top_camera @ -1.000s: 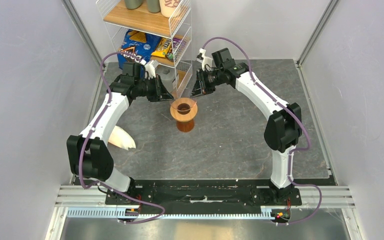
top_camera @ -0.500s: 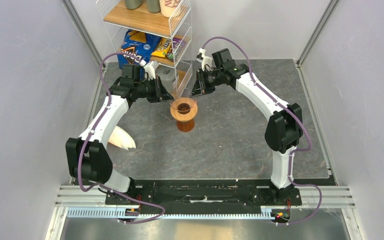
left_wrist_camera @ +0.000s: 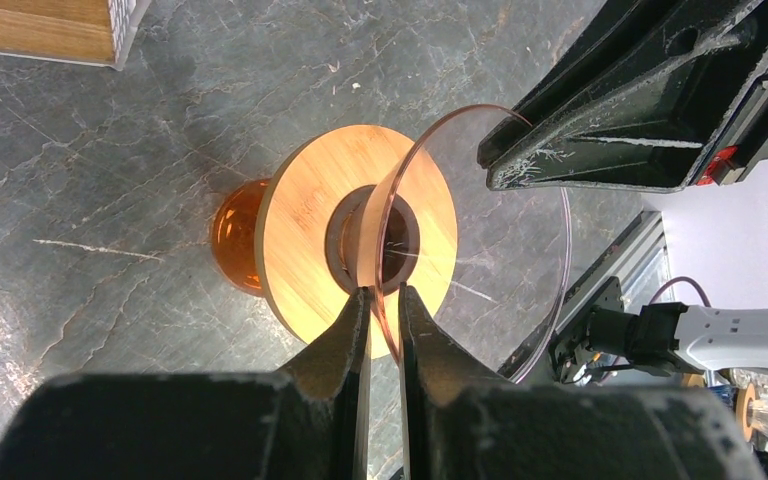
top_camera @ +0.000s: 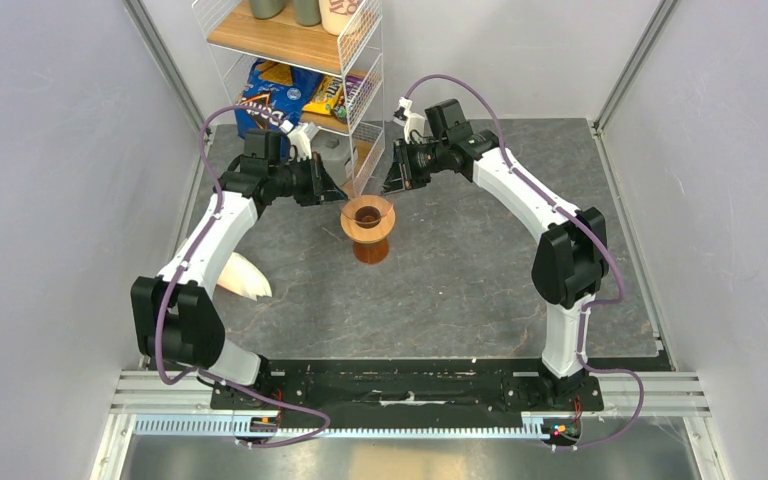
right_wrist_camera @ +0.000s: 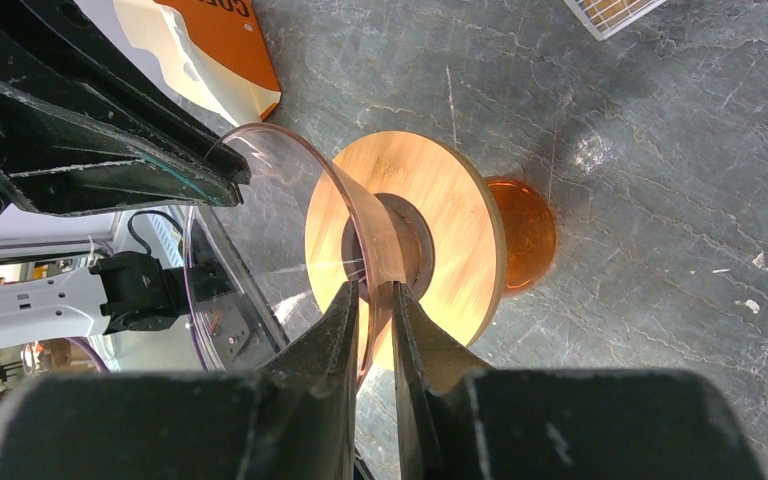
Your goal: Place the coffee filter in the dripper
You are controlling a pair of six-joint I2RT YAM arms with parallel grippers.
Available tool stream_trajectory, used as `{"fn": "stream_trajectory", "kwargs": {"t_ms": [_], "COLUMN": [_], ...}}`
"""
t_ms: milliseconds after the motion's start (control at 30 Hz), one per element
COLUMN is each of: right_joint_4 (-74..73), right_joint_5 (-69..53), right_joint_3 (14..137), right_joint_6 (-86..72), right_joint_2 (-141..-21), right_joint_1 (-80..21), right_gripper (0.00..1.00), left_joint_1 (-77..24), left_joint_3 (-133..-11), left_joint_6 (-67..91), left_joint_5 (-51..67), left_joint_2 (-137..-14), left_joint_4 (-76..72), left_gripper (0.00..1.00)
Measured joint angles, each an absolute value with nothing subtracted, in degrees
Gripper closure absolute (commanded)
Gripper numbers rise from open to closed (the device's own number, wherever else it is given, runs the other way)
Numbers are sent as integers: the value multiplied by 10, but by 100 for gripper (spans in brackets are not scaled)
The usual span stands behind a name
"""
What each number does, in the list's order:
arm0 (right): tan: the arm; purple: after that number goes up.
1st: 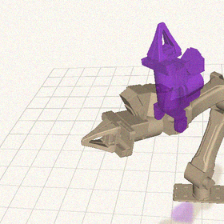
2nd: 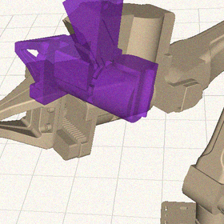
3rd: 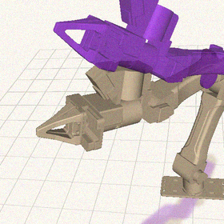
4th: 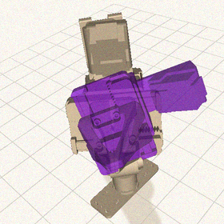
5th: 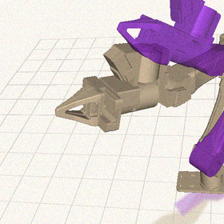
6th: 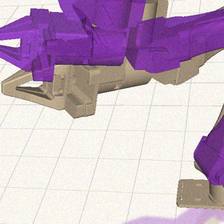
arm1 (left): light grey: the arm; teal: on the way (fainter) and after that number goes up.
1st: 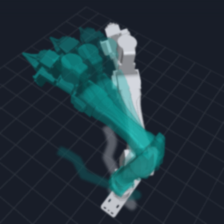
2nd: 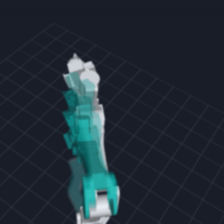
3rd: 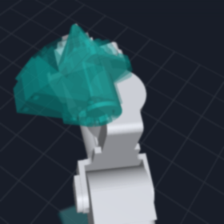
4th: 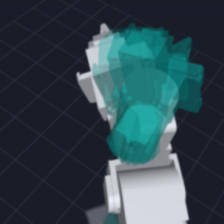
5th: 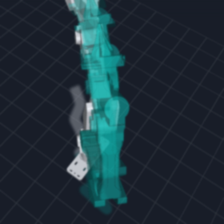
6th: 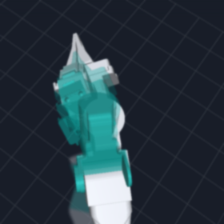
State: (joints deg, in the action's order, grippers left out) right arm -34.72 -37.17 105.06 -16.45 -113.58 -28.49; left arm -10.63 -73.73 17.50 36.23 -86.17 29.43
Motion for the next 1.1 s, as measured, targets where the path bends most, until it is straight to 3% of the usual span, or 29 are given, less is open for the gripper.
{"fn": "stream_trajectory", "kwargs": {"t_ms": [700, 1100], "right_joint_4": [-339, -336], "right_joint_5": [-370, -372], "right_joint_3": [1046, 1047], "right_joint_6": [-157, -154], "right_joint_2": [-1136, -1139], "right_joint_1": [-286, -285], "right_gripper": [82, 75], "left_joint_1": [-106, -106], "left_joint_3": [-714, -724], "left_joint_6": [170, 168], "left_joint_5": [360, 358], "left_joint_2": [-853, -861], "left_joint_4": [268, 274], "left_gripper": [88, 74]}}
